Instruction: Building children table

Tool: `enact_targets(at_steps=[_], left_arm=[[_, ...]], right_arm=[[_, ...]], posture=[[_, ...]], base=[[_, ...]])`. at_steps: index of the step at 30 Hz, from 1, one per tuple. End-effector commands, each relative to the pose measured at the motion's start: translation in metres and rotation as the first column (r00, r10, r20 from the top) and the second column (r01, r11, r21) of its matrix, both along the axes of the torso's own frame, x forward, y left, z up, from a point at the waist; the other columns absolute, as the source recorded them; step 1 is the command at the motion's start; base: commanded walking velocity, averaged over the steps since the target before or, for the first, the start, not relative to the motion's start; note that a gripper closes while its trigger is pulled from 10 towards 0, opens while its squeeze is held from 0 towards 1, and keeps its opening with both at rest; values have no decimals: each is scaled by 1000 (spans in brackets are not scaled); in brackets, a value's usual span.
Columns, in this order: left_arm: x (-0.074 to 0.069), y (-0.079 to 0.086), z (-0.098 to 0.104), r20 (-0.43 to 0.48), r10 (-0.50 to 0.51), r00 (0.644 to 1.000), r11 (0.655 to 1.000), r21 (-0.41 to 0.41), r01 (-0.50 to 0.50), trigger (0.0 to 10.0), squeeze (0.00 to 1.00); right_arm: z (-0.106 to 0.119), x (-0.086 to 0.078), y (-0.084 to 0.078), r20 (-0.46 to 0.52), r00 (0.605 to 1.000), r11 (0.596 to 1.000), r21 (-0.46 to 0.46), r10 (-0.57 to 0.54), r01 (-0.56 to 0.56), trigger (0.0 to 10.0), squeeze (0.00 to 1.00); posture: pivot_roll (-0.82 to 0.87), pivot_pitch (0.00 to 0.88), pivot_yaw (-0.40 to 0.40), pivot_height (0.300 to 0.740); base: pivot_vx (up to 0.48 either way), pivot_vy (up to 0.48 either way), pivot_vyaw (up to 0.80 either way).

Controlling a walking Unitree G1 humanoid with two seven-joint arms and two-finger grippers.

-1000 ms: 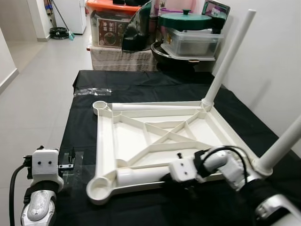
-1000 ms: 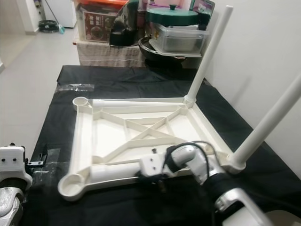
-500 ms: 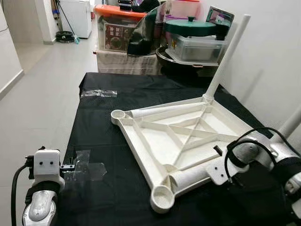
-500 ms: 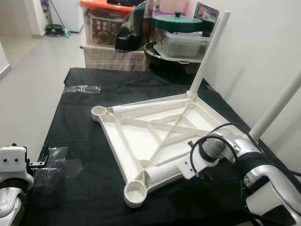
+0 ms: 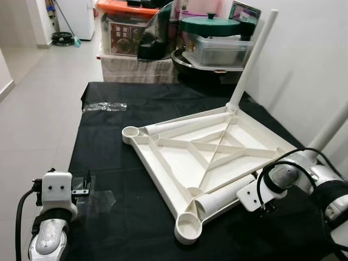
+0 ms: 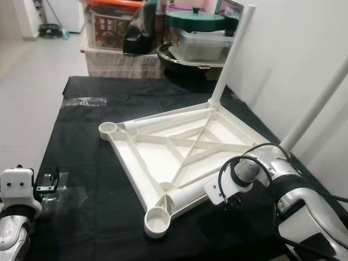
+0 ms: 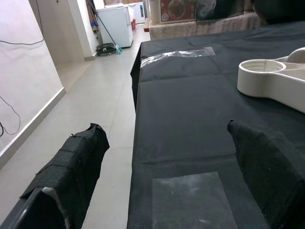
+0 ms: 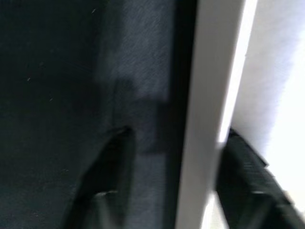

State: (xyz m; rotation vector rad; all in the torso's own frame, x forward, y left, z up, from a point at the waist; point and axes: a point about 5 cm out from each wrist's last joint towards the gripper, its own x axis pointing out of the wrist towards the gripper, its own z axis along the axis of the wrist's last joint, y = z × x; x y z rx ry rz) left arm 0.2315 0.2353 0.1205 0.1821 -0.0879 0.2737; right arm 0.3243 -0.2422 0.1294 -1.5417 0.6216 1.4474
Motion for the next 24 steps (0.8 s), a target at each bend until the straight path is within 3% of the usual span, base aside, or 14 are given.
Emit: enact_targets(at_steps=[1,6,9,10,13,18,24], left_arm=[[1,-3,-5,-18,-8,1000,1000,-6,8,10000,0],[2,-4,-6,-17,-12,1000,1000,-9,12,10000,0],[1,-4,-6,-17,-11,1000,1000,-11,11,10000,0],[1,-4,-6,-17,-11,1000,1000,-11,11,10000,0],[1,-4,-6,-17,-12,1000,1000,-12,12,10000,0],[2,-7,-6,-12,-19,1000,1000,-16,19,10000,0],[3,-8,-6,-11,-24,1000,1000,-18,24,10000,0]], right_arm=[[2,2,-2,3,1000,1000,-1,-15,15,10000,1000],[14,7,0,40,999,999,44,-21,19,10000,1000],[56,23,7,133,990,985,171,-56,33,10000,1000],[56,23,7,133,990,985,171,-56,33,10000,1000],[92,29,11,190,981,973,228,-25,-19,10000,1000],[106,28,14,178,984,959,280,-4,-47,10000,1000],[104,29,16,185,983,955,290,3,-57,10000,1000]], posture=[[49,0,-110,740],[49,0,-110,740],[53,0,-112,740],[53,0,-112,740],[49,0,-113,740],[49,0,-114,740],[51,0,-116,740]], base=[[0,0,0],[0,0,0],[0,0,0],[0,0,0],[0,0,0],[0,0,0],[0,0,0]])
